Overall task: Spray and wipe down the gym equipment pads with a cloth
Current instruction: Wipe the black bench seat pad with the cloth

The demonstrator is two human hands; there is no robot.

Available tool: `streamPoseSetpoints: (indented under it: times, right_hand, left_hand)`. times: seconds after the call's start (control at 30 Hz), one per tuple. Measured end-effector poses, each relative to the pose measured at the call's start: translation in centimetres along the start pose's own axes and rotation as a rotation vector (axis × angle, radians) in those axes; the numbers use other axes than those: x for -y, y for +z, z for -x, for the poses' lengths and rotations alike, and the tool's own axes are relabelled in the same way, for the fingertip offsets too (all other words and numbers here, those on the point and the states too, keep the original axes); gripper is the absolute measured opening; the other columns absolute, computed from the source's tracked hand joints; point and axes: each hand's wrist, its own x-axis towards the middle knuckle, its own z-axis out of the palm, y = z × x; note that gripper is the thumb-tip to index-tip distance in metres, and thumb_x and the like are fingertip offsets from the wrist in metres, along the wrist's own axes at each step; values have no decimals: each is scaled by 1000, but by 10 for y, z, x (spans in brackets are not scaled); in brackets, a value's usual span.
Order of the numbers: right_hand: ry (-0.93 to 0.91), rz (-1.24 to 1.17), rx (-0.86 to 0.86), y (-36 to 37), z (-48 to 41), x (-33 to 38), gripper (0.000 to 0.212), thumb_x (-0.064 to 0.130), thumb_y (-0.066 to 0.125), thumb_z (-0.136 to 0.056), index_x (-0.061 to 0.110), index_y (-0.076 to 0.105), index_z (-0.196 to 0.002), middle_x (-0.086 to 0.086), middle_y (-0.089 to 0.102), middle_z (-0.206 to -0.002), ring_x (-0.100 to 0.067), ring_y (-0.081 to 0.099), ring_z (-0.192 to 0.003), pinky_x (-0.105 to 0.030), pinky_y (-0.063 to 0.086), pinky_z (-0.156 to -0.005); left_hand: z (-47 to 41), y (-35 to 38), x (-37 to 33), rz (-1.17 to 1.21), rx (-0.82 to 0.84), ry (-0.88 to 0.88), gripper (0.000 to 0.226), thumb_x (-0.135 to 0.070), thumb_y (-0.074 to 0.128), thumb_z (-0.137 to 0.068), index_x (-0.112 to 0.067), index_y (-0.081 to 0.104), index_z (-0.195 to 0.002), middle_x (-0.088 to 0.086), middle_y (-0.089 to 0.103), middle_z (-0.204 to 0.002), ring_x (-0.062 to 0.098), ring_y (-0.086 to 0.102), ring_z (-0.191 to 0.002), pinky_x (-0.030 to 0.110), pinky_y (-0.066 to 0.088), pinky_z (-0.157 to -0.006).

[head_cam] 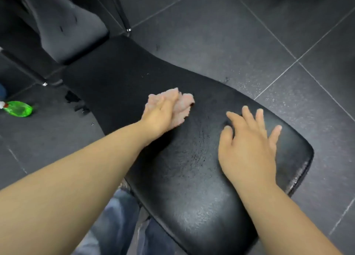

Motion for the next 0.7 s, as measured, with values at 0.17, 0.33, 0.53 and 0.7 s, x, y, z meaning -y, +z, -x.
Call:
streamPoseSetpoints:
  times: [0.17, 0.33, 0.53, 0.7]
  right_hand:
    - [-504, 53, 239, 39, -40, 57, 60, 60, 17, -95, 43, 21, -153, 7, 3, -165, -21, -9, -151, -50, -9, -118]
    - [-704, 374, 409, 80, -66, 62, 57, 57, 16, -97, 43, 25, -151, 10, 10, -164, -21, 6, -151, -49, 6, -119]
    - [-158, 335, 220, 71, -125, 59, 84, 56, 29, -88, 14, 3, -157, -10, -1, -165, -25, 2, -151, -46, 9, -119]
    - [-536, 233, 367, 67, -6, 69, 71, 54, 36, -89, 16, 42, -149, -4, 36, -157, -20, 35, -144, -45, 37, -112]
  left_hand:
    - [33, -70, -1, 352, -337, -75, 42, -26, 29, -102, -26, 52, -136, -6, 65, -128, 9, 64, -113, 30, 39, -105]
    - [22, -109, 55, -677, -288, -350, 55, -44, 29, -104, -31, 16, -156, 5, 13, -164, 26, 4, -151, 49, 11, -119]
    - [14, -109, 76, -755, -90, -437, 64, -58, 18, -101, -39, -12, -153, -3, -25, -161, 21, -22, -149, 60, -3, -117]
    - [19, -109, 71, -721, -74, -438, 62, -61, 17, -100, -45, -16, -150, -11, -31, -158, 15, -28, -146, 72, 0, -111]
